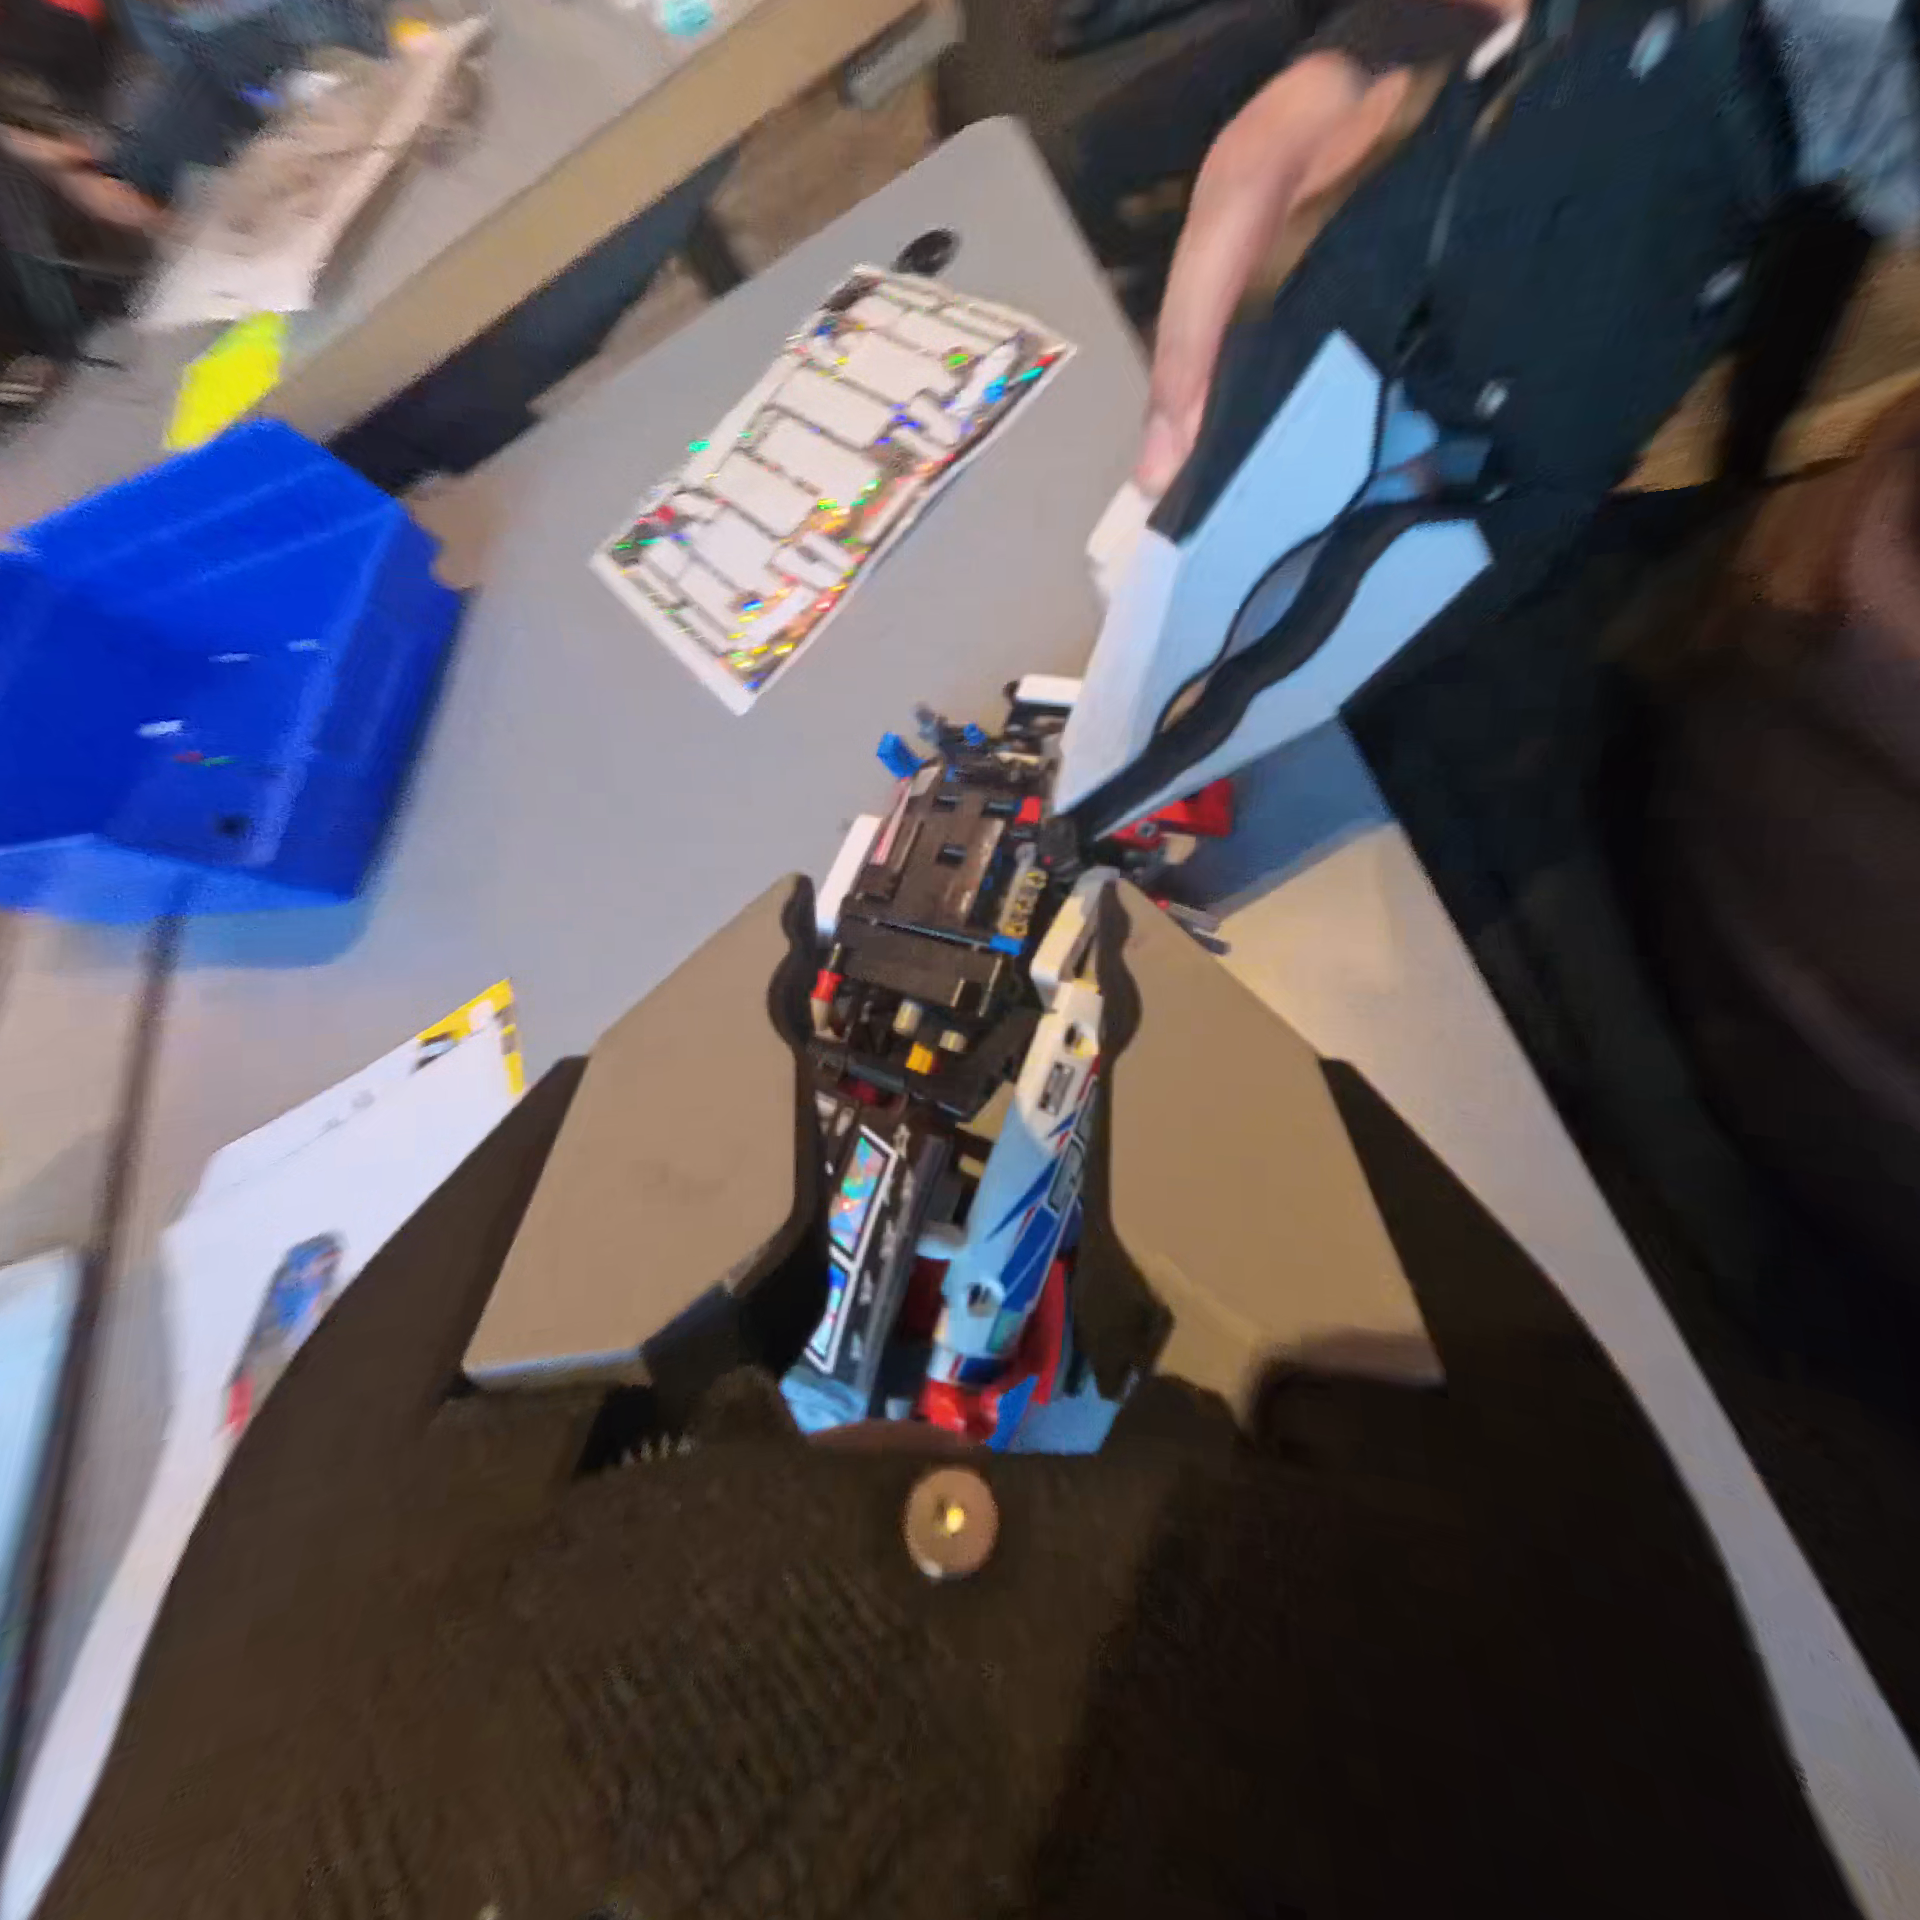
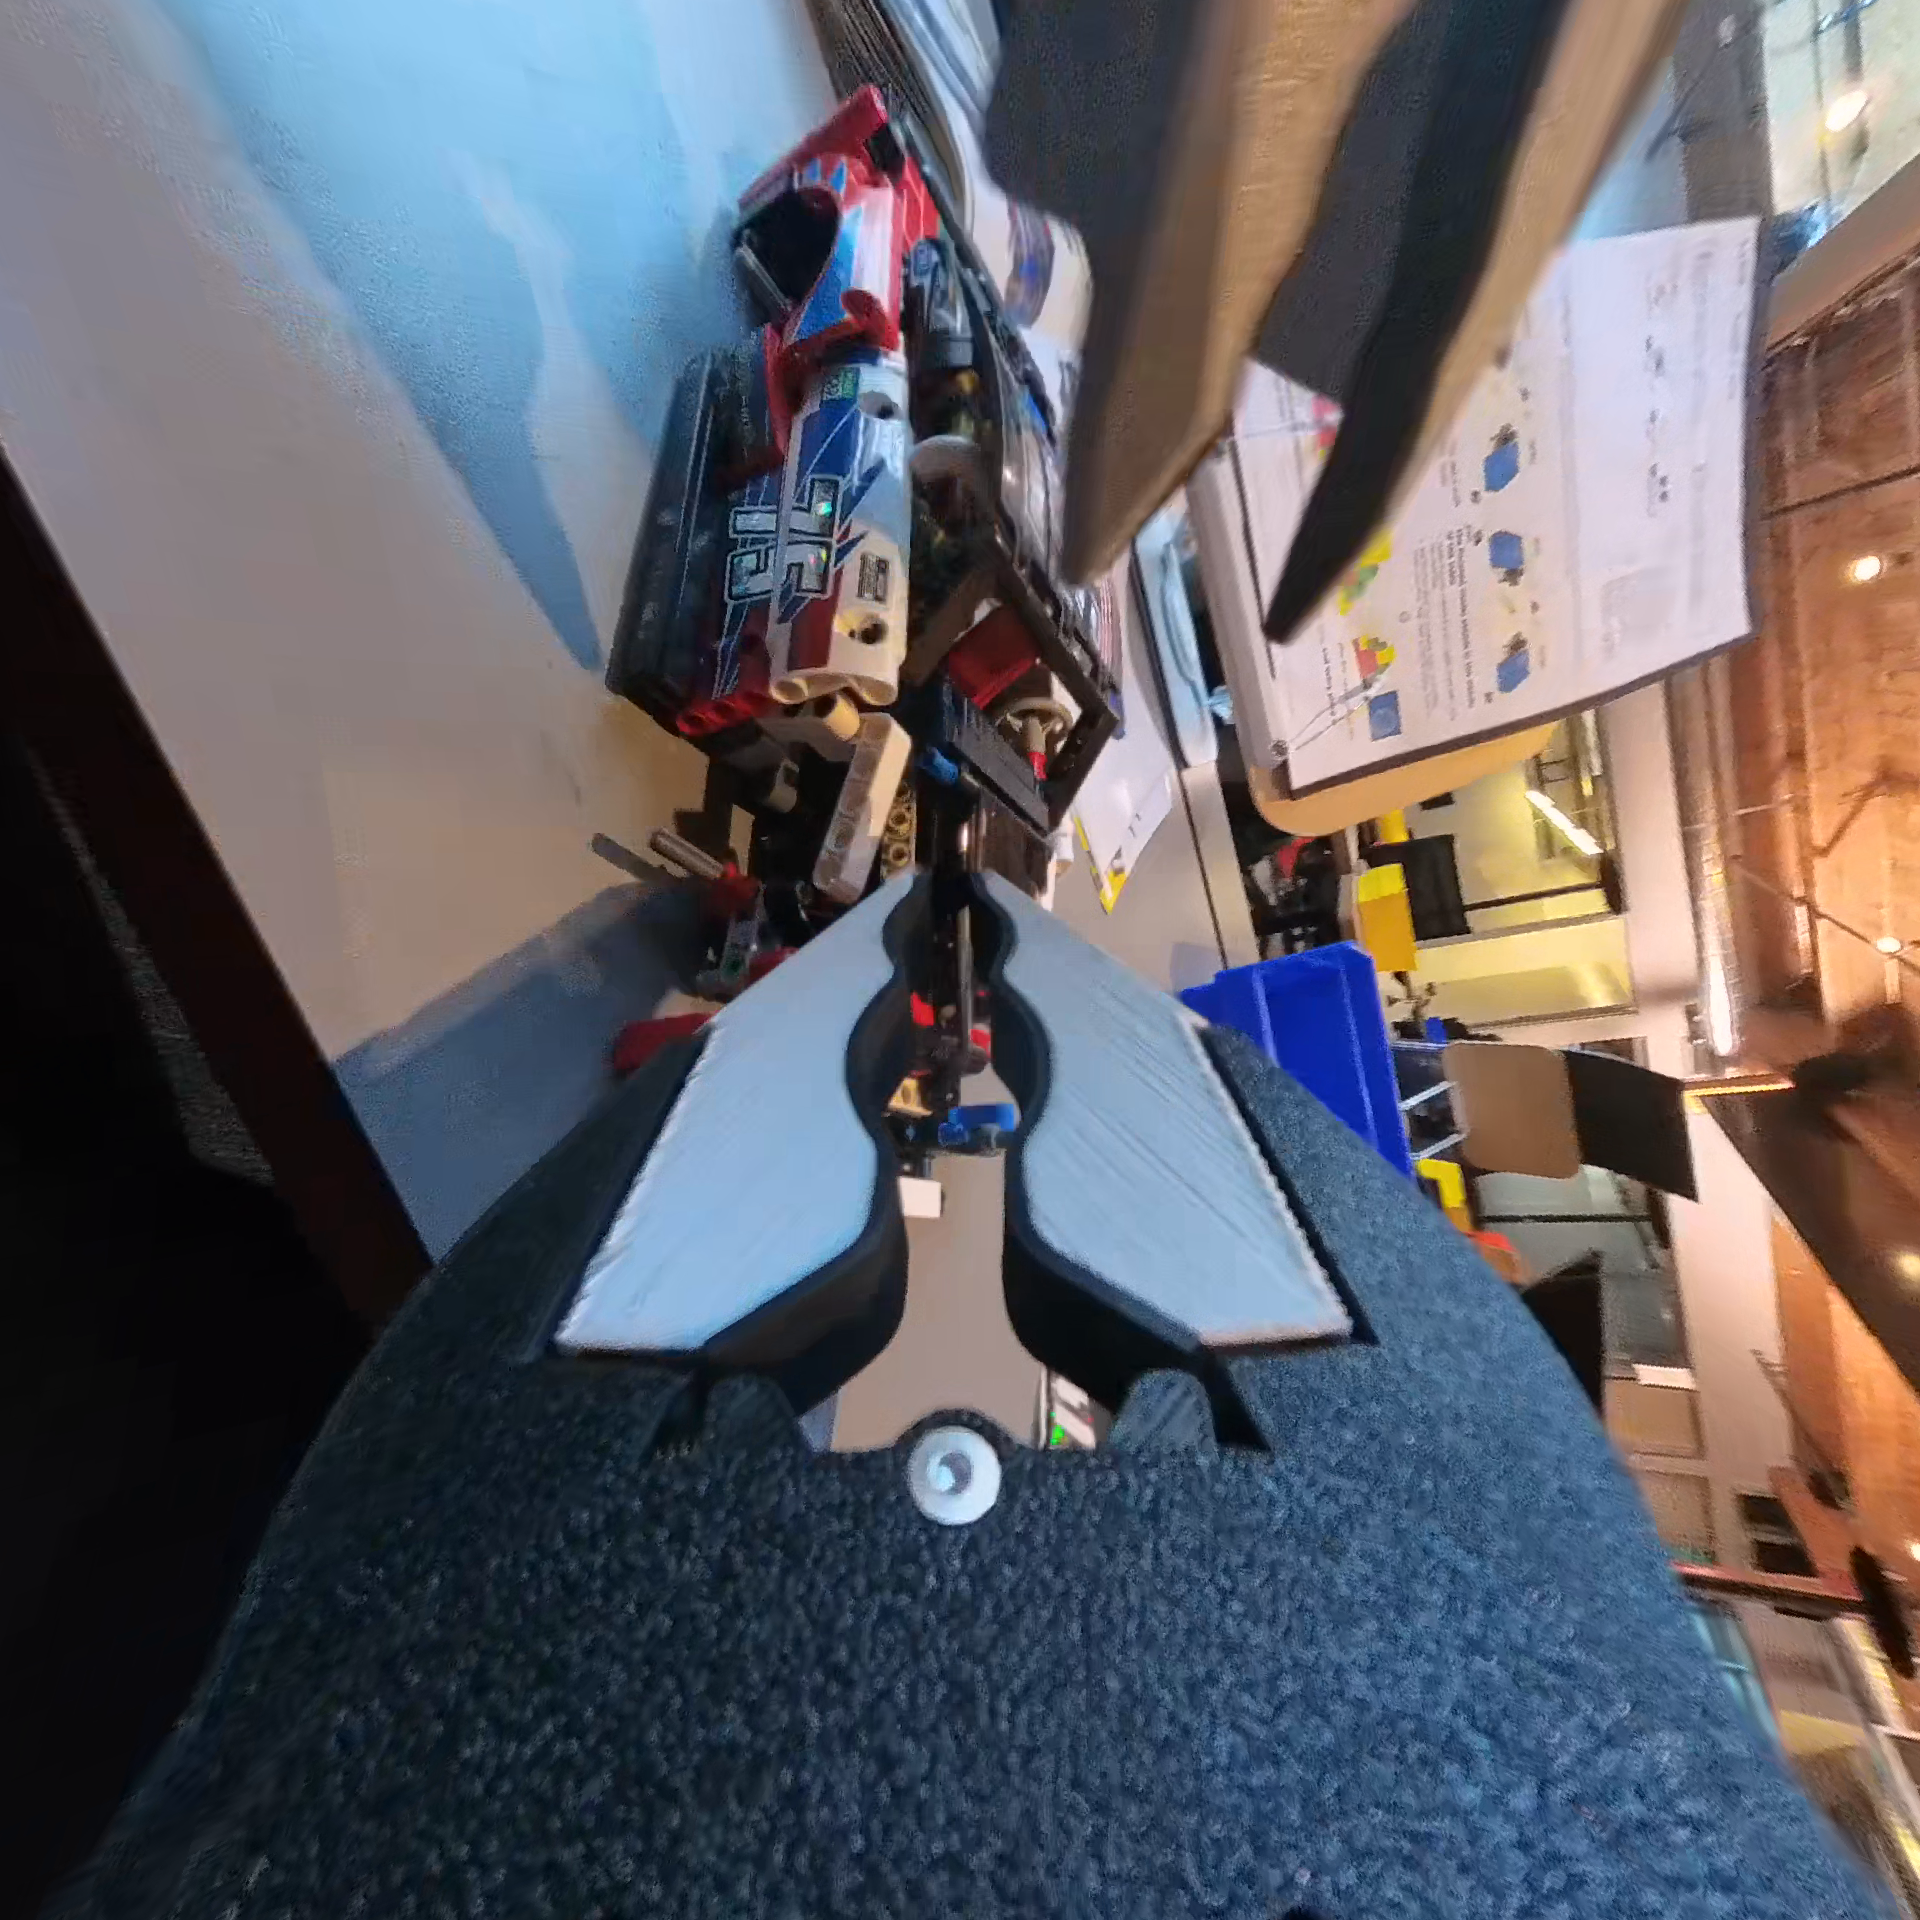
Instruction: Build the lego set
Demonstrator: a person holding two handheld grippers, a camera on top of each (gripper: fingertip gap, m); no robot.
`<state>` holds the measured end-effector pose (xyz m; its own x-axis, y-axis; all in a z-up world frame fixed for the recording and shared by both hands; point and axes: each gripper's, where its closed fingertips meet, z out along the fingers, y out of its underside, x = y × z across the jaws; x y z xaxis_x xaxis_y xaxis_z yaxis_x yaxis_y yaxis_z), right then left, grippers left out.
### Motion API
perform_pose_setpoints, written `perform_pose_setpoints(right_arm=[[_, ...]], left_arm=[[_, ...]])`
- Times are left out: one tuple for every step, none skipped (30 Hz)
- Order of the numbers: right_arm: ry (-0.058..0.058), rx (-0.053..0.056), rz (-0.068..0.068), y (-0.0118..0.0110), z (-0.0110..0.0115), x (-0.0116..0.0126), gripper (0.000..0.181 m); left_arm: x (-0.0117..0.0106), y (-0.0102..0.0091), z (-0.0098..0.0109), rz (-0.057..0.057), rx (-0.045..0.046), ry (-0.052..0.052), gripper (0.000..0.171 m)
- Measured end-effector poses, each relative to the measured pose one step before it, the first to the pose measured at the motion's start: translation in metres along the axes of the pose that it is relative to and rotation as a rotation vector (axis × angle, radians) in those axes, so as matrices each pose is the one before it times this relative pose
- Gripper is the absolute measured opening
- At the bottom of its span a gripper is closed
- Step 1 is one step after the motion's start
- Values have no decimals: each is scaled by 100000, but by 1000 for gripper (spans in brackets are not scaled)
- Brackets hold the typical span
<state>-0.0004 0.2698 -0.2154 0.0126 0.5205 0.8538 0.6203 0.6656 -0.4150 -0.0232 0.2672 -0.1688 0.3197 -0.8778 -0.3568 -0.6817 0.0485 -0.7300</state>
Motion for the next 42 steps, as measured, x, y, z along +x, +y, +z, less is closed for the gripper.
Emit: perform_pose_setpoints(right_arm=[[1114, -204, -1890, -175, 62, -15, 6], [628, -687, -1465, -80, 103, -78, 6], [520, -946, -1274, -39, 140, -80, 6], [379, -747, -1248, -56, 139, -110, 6], [147, -864, -1082, -26, 143, -152, 6], [329, -1131, -943, 20, 148, -144, 6], [750, -1311, -857, 84, 143, -59, 6], [455, -1424, -390, 113, 133, -72, 6], [-11, -1351, 576, 81, 92, -94, 6], [-84, -1373, 1152, 47, 69, -65, 6], [-17, -1355, 925, -4, 38, -45, 6], [388, -989, 599, -70, 19, 1, 6], [608, -710, 861, -90, 29, 39, 6], [330, -736, 1101, -62, 39, 17, 6], [263, -674, 794, -65, 48, 10, 6], [832, -695, 106, -35, 44, 124, 6], [1338, -688, -475, -6, 32, 232, 6], [931, -587, -492, 12, 119, 170, 6], [442, -597, 34, -6, 130, 93, 6], [560, -679, 239, -22, 81, 105, 6], [306, -802, 145, -5, 53, 36, 6], [346, -645, -29, 1, 30, -2, 6], [519, -307, -408, -4, 3, -19, 5], [448, -67, -599, 28, -45, -44, 5], [101, 8, -315, 72, -49, -75, 5], [30, 329, -461, 43, -98, -47, 5], [2, 980, -1051, -78, -147, -4, 5], [-137, 842, -1518, -108, -135, -12, 5], [-286, 347, -1642, -38, -61, -45, 5], [-514, 401, -1242, -69, -7, -108, 5], [-667, 626, -727, -120, 20, -157, 4], [-567, -83, -429, -51, 58, -166, 4], [-7, -472, -274, -26, 45, -102, 4], [348, 31, -96, -93, -22, -20, 4], [685, 351, 189, -126, -76, 74, 4], [593, 257, -66, -95, -77, 65, 4], [367, 84, -592, -11, -38, 37, 4], [437, -99, -964, 110, 9, 41, 4], [401, -192, -975, 237, 39, 44, 4], [64, 2, -579, 294, 42, 38, 4], [-684, 1214, -93, 134, -27, -47, 4], [-548, 1278, -2, 70, -85, -22, 4]], left_arm=[[-142, -230, -235, -1540, 194, 10286, 53], [-490, 49, -158, -563, -1364, 7801, 53], [-753, 282, -46, -331, -2101, 5476, 53], [-402, 277, 71, -779, -1715, 6980, 53], [-495, 166, 169, -1909, -1460, 5733, 53], [-423, 62, 310, -3217, -948, 5285, 57], [-63, 106, 455, -3407, -1357, 6387, 60], [-25, 259, 590, -2655, -2702, 5078, 61], [-152, 485, 692, -1563, -3518, 2403, 64], [-250, 575, 724, 200, -3658, -13, 69], [-282, 439, 665, 862, -2519, -1740, 71], [-160, 262, 559, 519, -1380, -1656, 75], [-33, 141, 392, -246, -901, -1158, 80], [69, 51, 270, -878, -660, -490, 85], [60, 41, 145, -724, -733, -600, 85], [172, 74, 109, 531, -786, 45, 84], [225, 135, 86, 1467, -855, 515, 84], [-109, 71, 31, 979, -411, -1130, 82], [-131, 6, 20, 182, -251, -361, 80], [-23, -61, 15, 133, 203, 739, 79], [-191, -99, 7, 491, 569, -201, 76], [-206, -85, 32, 991, 799, -460, 72], [-58, -11, 66, 998, 547, 194, 71], [-97, -8, -56, 957, 557, -407, 68], [-141, 277, -128, 399, -1109, -476, 72], [-298, 388, -177, -447, -1273, -998, 75], [-255, 198, -264, -989, 437, -345, 75], [-55, -84, -337, -1133, 2441, 1275, 75], [81, -147, -306, -1272, 2308, 2540, 75], [-70, -25, -181, -1079, 334, 1811, 75], [-161, 151, -4, -23, -1428, 994, 75], [-194, 338, 167, 1358, -2761, 581, 75], [-219, 390, 321, 1289, -2902, 341, 75], [-123, 400, 424, -106, -3006, 1106, 75], [146, 135, 319, -1916, -1547, 2960, 77], [-21, -42, 73, -1299, -216, 1537, 79], [-15, 59, 67, -673, -710, 357, 80], [-4, 40, 5, -1221, -475, -261, 80], [-1, 52, 33, -2176, -590, -699, 80], [14, 90, 95, -2730, -753, -943, 82], [18, 105, 143, -3187, -645, -1162, 83], [219, 55, 102, -3001, -1, -142, 89]])
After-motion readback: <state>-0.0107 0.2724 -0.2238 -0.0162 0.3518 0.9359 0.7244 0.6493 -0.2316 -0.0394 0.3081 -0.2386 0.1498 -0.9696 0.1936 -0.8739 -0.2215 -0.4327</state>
